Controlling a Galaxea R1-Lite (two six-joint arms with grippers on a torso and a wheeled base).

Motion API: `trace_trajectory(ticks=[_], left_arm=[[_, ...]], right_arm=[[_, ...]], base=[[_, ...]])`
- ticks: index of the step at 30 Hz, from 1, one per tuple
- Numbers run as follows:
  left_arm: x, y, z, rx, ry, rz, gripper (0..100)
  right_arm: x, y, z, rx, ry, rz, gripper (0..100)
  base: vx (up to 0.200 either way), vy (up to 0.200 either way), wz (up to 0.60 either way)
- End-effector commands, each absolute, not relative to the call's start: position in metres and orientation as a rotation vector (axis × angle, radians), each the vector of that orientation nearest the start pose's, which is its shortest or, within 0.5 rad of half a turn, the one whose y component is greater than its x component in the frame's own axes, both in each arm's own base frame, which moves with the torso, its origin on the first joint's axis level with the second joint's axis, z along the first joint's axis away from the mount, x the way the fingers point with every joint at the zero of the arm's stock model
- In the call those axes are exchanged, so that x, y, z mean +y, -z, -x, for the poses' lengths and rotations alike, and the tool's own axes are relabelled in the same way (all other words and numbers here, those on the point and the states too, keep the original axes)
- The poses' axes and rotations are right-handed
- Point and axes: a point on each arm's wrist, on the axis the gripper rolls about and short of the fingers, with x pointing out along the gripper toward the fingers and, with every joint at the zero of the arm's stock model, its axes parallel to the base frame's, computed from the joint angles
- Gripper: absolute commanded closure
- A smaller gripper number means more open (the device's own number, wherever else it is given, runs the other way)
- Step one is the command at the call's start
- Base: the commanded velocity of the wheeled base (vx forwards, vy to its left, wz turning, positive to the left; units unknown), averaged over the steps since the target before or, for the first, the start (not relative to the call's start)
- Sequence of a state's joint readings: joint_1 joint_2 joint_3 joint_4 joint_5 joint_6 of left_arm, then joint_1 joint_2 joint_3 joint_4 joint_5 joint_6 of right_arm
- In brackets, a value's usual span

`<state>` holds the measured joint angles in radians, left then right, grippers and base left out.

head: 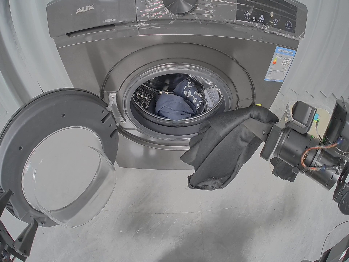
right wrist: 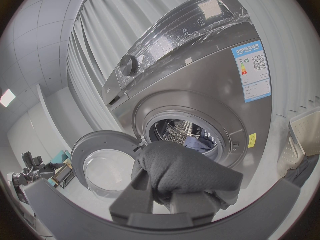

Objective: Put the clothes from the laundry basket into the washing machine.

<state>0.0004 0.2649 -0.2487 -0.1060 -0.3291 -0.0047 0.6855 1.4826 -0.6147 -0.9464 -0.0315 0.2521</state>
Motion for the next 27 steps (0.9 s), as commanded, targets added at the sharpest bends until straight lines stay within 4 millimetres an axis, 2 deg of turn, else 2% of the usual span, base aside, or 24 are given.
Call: trace_trajectory(ticks=[1, 4, 5, 8, 15, 21, 27], left_arm=[[-0.015, -0.179, -0.060, 0.101, 0.539, -0.005, 0], [-0.023, -0.182, -0.076, 0.118, 0.623, -0.004, 0], [-0.034, -0.180, -0.088, 0.149, 0.695, -0.002, 0], [-0.051, -0.174, -0.111, 0.205, 0.742, -0.007, 0], [-0.086, -0.159, -0.158, 0.237, 0.823, -0.010, 0], [-0.106, -0.149, -0.177, 0.291, 0.871, 0.035, 0], [-0.117, -0.137, -0.194, 0.356, 0.873, 0.040, 0]], right_arm=[[0.187, -0.222, -0.216, -0.028, -0.622, -0.333, 100], [0.196, -0.222, -0.218, -0.040, -0.622, -0.341, 100], [0.203, -0.221, -0.222, -0.040, -0.625, -0.342, 100], [0.212, -0.224, -0.229, -0.054, -0.621, -0.352, 100], [0.219, -0.224, -0.232, -0.085, -0.641, -0.380, 100], [0.226, -0.221, -0.231, -0.089, -0.662, -0.385, 100], [0.229, -0.221, -0.230, -0.092, -0.672, -0.387, 100]], base=[[0.000, 0.000, 0.00], [0.000, 0.000, 0.00], [0.000, 0.000, 0.00], [0.000, 0.000, 0.00], [0.000, 0.000, 0.00], [0.000, 0.000, 0.00], [0.000, 0.000, 0.00]])
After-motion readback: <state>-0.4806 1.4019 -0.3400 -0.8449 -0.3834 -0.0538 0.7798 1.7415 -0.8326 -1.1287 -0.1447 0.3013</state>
